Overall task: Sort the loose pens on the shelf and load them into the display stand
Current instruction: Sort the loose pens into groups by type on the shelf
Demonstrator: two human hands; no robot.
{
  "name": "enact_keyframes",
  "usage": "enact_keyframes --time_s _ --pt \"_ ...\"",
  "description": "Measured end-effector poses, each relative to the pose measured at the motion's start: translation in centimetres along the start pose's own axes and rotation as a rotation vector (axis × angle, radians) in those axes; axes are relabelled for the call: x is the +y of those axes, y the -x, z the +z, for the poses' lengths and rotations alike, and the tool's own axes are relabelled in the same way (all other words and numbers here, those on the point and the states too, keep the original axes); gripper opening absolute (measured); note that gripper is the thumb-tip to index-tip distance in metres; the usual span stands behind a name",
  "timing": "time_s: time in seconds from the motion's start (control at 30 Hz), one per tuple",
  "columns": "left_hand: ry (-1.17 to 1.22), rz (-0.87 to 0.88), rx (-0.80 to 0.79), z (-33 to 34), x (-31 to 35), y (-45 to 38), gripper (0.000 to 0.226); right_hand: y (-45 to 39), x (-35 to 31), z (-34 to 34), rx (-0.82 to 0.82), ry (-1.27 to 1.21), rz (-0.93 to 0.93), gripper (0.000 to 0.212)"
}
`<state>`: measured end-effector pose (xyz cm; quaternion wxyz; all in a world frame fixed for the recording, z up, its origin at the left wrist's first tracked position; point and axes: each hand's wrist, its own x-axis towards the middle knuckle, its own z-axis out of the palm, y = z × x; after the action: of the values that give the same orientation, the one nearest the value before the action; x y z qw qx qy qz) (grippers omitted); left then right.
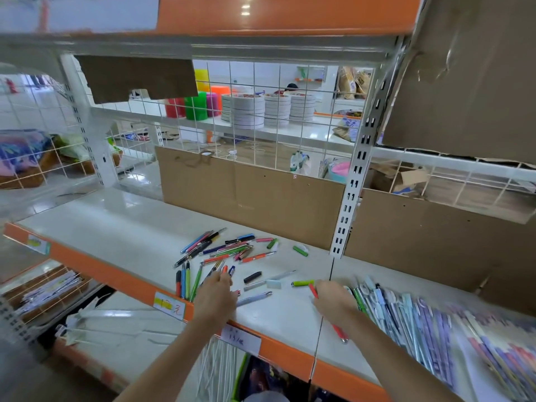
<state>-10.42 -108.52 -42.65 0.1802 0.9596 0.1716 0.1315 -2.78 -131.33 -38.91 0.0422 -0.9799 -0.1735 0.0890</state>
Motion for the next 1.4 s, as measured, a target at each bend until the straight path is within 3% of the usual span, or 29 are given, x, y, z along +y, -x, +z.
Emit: enact_keyframes --time_s 0.13,0.33,0.4,0.5,0.73,0.9,1.1,1.17,1.27,1.4 --pt "-0.065 -0.004 -0.07 -0.3 -0.2 -0.3 0.018 0.3 -1.3 -0.1 0.092 0.161 -0.002 0.029" --pt "0.335 0.143 -0.117 0.1 2.5 0.1 0.009 0.4 -4.9 0.6 0.018 -0.659 -0.298 0.029" --pt "0.396 0.172 -0.117 0.3 3.3 -0.1 0.009 0.2 -5.5 1.2 0.101 -0.696 -0.342 0.018" --pt "0.438 0.167 -0.088 0.7 3.4 -1.0 0.007 -0.1 -4.9 1.4 0.218 -0.694 -0.256 0.007" --pt "0.097 0.125 0.074 2.5 2.4 -6.6 0.019 0.9 -1.3 2.9 0.166 -0.759 -0.08 0.011" --pt "-0.206 0.173 -0.029 3.9 3.4 -9.7 0.027 1.5 -0.9 4.8 0.209 -0.812 -0.061 0.015" --pt "-0.311 0.097 -0.094 4.1 3.5 -9.8 0.029 1.4 -0.4 4.9 0.204 -0.812 -0.097 0.021" --pt "-0.245 0.124 -0.025 3.5 4.0 -8.7 0.024 1.5 -0.5 4.9 0.195 -0.783 -0.08 0.018" --pt "0.079 0.222 0.049 2.6 4.8 -5.6 0.007 1.4 -0.5 4.7 0.175 -0.838 -0.045 0.015" --pt "0.338 0.295 -0.106 2.6 4.6 -0.6 0.011 2.0 -0.2 4.0 0.115 -1.068 0.034 0.012"
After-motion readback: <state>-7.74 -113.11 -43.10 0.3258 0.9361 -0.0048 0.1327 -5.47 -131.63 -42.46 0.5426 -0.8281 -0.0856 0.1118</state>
